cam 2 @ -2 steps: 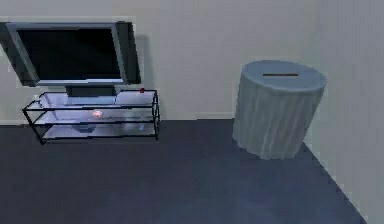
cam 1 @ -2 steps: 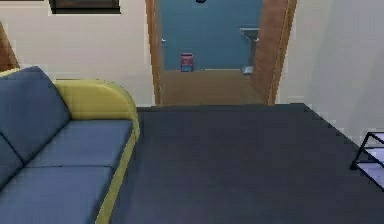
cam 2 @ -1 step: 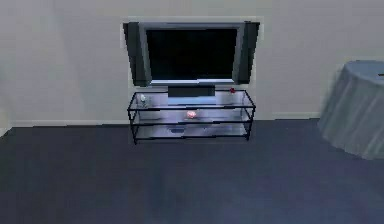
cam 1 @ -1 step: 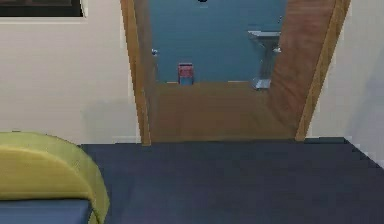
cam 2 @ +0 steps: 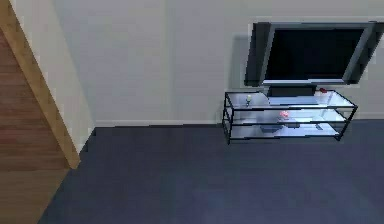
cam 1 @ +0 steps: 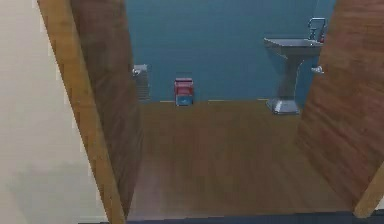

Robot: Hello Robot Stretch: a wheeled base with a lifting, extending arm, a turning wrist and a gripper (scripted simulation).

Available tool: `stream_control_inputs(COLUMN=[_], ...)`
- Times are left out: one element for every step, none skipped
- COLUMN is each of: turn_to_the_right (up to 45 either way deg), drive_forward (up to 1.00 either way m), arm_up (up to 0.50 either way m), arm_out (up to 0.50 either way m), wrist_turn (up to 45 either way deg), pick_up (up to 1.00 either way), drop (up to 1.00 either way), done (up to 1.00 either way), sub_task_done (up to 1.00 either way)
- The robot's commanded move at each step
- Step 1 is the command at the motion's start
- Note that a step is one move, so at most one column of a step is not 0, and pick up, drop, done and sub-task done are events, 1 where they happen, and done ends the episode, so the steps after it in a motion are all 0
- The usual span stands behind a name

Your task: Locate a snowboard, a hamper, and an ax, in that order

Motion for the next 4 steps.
stream_control_inputs(turn_to_the_right=[0.0,-3.0,21.0,0.0], drive_forward=[0.65,0.00,0.00,0.05], arm_up=[0.00,0.00,0.00,0.00], arm_out=[0.00,0.00,0.00,0.00], wrist_turn=[0.0,0.0,0.0,0.0], pick_up=[0.00,0.00,0.00,0.00], drop=[0.00,0.00,0.00,0.00], done=[0.00,0.00,0.00,0.00], sub_task_done=[0.00,0.00,0.00,0.00])
